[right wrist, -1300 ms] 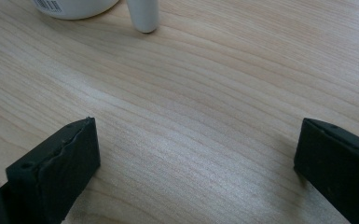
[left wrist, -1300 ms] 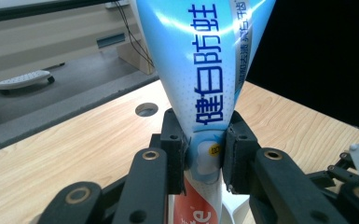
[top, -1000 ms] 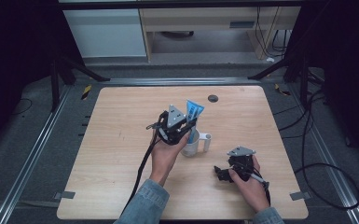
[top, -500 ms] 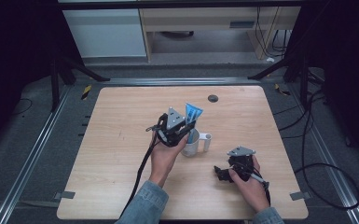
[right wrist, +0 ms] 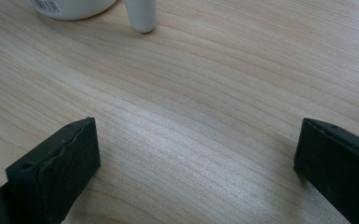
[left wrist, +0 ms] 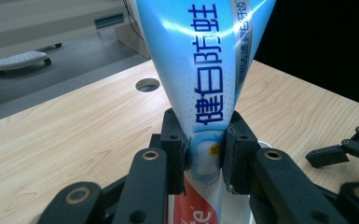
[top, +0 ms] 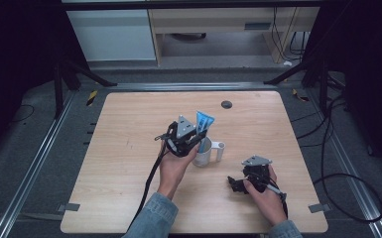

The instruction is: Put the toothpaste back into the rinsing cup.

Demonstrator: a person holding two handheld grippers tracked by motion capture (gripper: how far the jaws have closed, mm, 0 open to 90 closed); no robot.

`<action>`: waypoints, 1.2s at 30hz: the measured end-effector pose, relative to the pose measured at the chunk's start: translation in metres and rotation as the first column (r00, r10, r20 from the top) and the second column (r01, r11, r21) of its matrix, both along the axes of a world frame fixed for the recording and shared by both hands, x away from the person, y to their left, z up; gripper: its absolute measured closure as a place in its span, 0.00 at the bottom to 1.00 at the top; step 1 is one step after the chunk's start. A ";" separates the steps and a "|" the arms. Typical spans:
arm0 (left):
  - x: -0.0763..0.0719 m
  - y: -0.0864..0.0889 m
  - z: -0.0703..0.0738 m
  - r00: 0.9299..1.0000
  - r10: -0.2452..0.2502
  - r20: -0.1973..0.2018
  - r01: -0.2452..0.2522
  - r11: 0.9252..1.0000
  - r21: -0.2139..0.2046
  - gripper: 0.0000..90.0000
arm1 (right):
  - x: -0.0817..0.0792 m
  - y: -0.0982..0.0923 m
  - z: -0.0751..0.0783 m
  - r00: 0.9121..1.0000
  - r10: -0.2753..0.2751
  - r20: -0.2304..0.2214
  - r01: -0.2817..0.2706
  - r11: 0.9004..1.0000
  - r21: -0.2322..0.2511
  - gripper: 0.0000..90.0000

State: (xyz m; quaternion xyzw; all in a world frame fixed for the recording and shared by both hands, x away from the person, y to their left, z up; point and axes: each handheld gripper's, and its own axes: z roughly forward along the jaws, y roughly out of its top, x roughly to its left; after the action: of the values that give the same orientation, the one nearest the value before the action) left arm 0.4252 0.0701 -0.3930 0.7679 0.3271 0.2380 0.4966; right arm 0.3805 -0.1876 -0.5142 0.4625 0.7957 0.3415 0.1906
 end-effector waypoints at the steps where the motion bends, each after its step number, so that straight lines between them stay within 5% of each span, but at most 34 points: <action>1: 0.000 0.000 0.000 1.000 -0.001 -0.001 0.001 1.000 0.001 0.81 | 0.000 0.000 0.000 1.000 0.001 0.000 -0.001 1.000 0.001 0.00; 36: 0.009 -0.006 -0.010 0.998 -0.007 -0.055 0.009 0.999 0.047 0.80 | 0.000 0.000 0.000 1.000 0.000 0.000 0.000 1.000 0.000 0.00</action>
State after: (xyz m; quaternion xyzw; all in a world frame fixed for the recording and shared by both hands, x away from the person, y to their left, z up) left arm 0.4346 0.0646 -0.4027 0.7869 0.3319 0.2226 0.4702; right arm 0.3805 -0.1876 -0.5142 0.4623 0.7957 0.3416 0.1907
